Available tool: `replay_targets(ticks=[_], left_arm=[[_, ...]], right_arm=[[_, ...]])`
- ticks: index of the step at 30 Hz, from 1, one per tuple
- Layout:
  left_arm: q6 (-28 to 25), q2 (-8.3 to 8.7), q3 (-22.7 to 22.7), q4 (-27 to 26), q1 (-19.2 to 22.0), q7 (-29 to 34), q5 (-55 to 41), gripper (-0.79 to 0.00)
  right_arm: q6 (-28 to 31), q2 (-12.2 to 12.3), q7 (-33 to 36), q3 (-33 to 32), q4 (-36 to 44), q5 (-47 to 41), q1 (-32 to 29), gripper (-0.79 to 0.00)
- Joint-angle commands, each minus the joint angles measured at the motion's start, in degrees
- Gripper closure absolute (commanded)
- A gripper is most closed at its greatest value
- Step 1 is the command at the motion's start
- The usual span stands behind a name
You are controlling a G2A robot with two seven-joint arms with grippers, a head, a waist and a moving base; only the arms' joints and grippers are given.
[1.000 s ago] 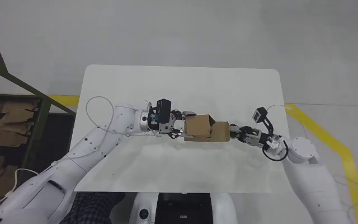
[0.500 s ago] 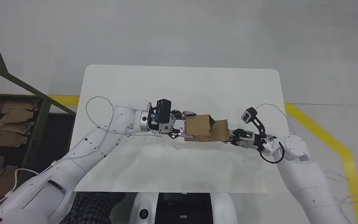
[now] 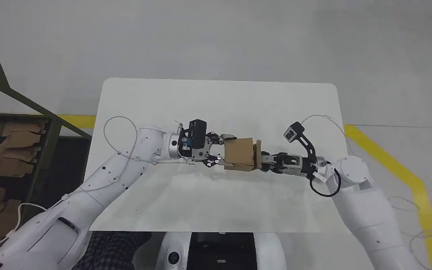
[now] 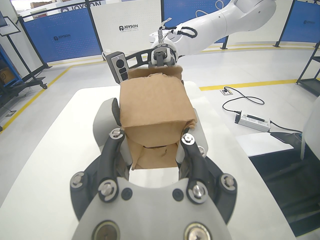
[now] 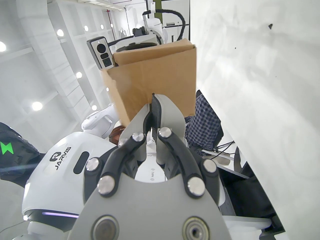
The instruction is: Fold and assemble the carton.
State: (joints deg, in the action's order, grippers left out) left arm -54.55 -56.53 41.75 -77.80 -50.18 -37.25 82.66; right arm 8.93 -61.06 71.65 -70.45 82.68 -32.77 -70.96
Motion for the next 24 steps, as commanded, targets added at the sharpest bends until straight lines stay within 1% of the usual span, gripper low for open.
replay_targets(ticks=[1, 7, 17, 21, 24], left_arm=[[0.0, 0.0, 0.0, 0.0, 0.0, 0.0, 0.0, -0.348], [0.0, 0.0, 0.0, 0.0, 0.0, 0.0, 0.0, -0.342], [0.0, 0.0, 0.0, 0.0, 0.0, 0.0, 0.0, -0.339], [0.0, 0.0, 0.0, 0.0, 0.0, 0.0, 0.0, -0.336], [0.0, 0.0, 0.0, 0.0, 0.0, 0.0, 0.0, -0.336]], right_arm=[[-0.3, 0.0, -0.3, 0.0, 0.5, 0.4, 0.2, 0.0], [-0.9, 0.2, -1.6, -0.4, 0.8, 0.9, 0.7, 0.0], [-1.7, 0.6, -1.5, -1.8, 1.8, 1.7, 1.0, 0.0], [-2.3, 0.8, -1.1, -1.9, 2.0, 2.3, 1.2, -0.04], [-2.5, 0.9, -1.0, -2.1, 2.2, 2.4, 1.3, -0.089]])
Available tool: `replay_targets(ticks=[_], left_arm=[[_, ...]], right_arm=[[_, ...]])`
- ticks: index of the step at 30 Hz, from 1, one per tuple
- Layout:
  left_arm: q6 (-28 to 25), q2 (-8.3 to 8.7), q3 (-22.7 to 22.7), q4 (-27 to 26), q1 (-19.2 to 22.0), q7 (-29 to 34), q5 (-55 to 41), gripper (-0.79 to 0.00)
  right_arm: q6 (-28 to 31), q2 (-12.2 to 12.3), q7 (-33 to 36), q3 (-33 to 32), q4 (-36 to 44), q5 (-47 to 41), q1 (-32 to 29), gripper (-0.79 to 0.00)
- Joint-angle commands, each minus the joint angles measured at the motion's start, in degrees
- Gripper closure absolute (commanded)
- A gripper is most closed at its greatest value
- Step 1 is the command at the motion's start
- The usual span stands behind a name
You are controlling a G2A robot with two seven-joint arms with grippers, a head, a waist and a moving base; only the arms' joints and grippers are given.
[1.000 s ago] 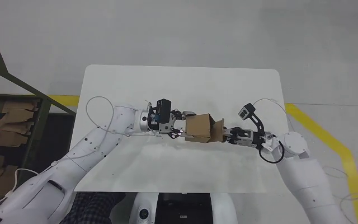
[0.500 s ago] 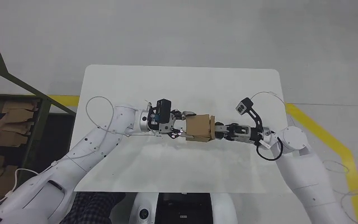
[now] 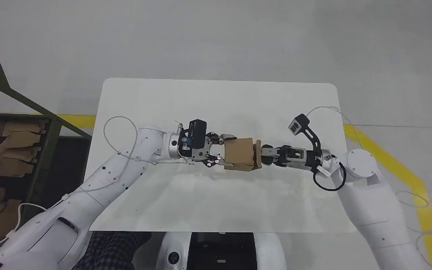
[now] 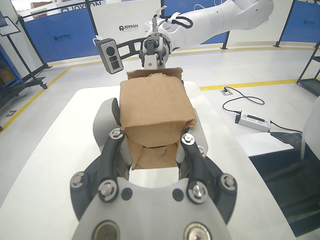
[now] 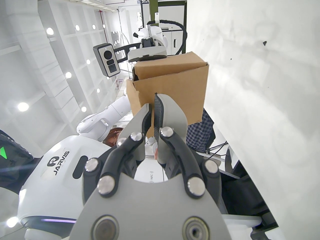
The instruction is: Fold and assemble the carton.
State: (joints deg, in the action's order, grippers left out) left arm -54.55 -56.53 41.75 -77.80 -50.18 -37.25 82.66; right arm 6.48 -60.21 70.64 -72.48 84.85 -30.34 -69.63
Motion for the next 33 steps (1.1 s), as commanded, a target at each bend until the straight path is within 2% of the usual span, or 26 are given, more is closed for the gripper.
replay_targets(ticks=[1, 22, 33], left_arm=[[0.0, 0.0, 0.0, 0.0, 0.0, 0.0, 0.0, -0.336], [0.0, 0.0, 0.0, 0.0, 0.0, 0.0, 0.0, -0.339], [0.0, 0.0, 0.0, 0.0, 0.0, 0.0, 0.0, -0.342]], right_arm=[[-0.1, 0.1, 0.1, -0.1, 0.2, 0.0, 0.0, -0.105], [-1.0, 0.8, -1.1, -0.4, 4.7, 3.3, -1.8, -0.102], [-1.2, 1.1, -3.1, -1.1, 4.1, 3.4, -2.1, -0.058]])
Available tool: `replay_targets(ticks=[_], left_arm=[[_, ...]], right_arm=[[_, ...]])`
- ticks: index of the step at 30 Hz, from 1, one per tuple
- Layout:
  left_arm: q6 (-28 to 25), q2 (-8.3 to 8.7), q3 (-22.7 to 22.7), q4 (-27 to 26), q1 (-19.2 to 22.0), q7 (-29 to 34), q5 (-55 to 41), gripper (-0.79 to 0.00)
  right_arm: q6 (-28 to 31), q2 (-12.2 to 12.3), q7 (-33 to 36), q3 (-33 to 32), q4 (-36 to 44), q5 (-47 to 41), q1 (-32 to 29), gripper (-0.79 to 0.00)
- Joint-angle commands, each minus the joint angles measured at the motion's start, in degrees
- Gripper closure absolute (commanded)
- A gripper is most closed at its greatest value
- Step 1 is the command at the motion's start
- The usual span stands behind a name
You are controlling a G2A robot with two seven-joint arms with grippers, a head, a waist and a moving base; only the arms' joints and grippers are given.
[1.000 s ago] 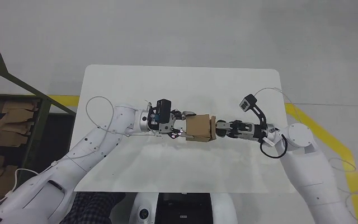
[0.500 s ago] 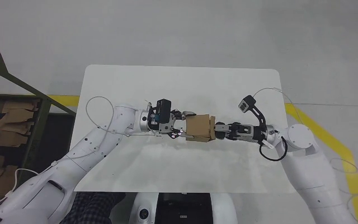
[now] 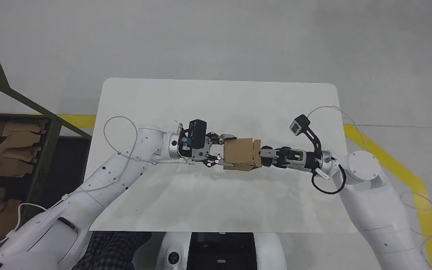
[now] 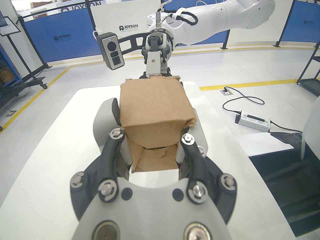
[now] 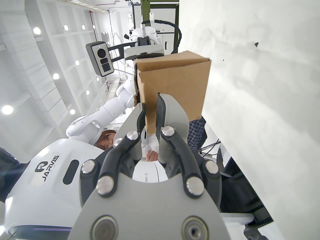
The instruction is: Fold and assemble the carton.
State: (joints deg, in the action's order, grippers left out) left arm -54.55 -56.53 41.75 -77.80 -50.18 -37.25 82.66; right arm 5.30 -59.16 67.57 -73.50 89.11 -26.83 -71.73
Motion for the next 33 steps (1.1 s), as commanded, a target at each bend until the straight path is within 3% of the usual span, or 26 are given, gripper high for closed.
replay_targets(ticks=[1, 33], left_arm=[[0.0, 0.0, 0.0, 0.0, 0.0, 0.0, 0.0, -0.342], [0.0, 0.0, 0.0, 0.0, 0.0, 0.0, 0.0, -0.339]], right_arm=[[0.1, 0.0, -0.1, -0.2, -0.2, -0.4, -0.1, -0.058], [-1.4, -0.3, -2.2, 4.0, 0.9, 1.2, 3.2, -0.031]])
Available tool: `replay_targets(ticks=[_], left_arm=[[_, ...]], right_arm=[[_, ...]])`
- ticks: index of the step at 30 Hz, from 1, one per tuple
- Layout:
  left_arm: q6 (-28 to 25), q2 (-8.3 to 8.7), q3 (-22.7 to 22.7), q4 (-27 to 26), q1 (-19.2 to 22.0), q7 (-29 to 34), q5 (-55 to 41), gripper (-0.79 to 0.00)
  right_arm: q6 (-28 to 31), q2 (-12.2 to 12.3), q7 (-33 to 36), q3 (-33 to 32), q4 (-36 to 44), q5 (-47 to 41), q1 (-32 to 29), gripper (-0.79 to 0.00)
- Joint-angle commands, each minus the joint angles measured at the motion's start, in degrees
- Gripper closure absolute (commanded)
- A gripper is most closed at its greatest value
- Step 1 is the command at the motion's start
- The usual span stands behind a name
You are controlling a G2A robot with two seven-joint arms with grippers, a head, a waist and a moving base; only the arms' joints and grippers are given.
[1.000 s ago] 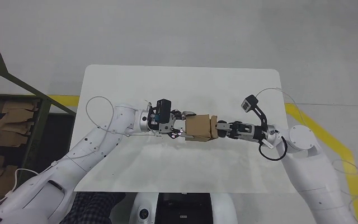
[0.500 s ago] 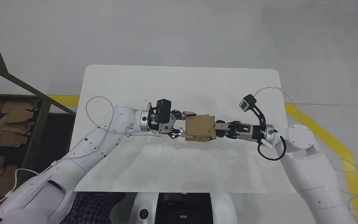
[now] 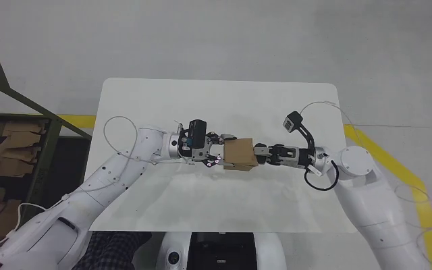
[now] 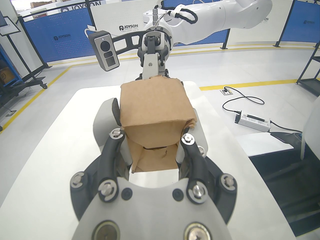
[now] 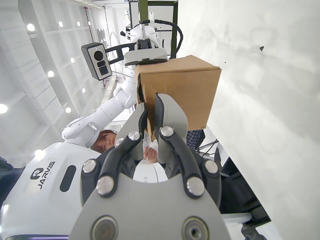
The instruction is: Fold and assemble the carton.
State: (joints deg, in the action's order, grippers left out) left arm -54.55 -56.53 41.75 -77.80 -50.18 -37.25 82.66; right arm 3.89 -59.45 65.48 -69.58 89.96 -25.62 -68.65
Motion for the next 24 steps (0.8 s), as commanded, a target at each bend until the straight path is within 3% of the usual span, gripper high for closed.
replay_targets(ticks=[1, 6, 13, 24], left_arm=[[0.0, 0.0, 0.0, 0.0, 0.0, 0.0, 0.0, -0.339], [0.0, 0.0, 0.0, 0.0, 0.0, 0.0, 0.0, -0.342], [0.0, 0.0, 0.0, 0.0, 0.0, 0.0, 0.0, -0.342], [0.0, 0.0, 0.0, 0.0, 0.0, 0.0, 0.0, -0.345]], right_arm=[[0.0, 0.0, -0.2, 0.2, 0.1, 0.0, 0.2, -0.031], [-0.2, -0.1, -1.3, 0.5, 0.3, 0.0, 0.3, -0.049], [-0.1, 0.2, -1.3, -0.4, 0.7, -0.6, -0.9, -0.145], [1.2, 1.1, -0.3, -4.9, 2.4, -2.5, -5.4, -0.102]])
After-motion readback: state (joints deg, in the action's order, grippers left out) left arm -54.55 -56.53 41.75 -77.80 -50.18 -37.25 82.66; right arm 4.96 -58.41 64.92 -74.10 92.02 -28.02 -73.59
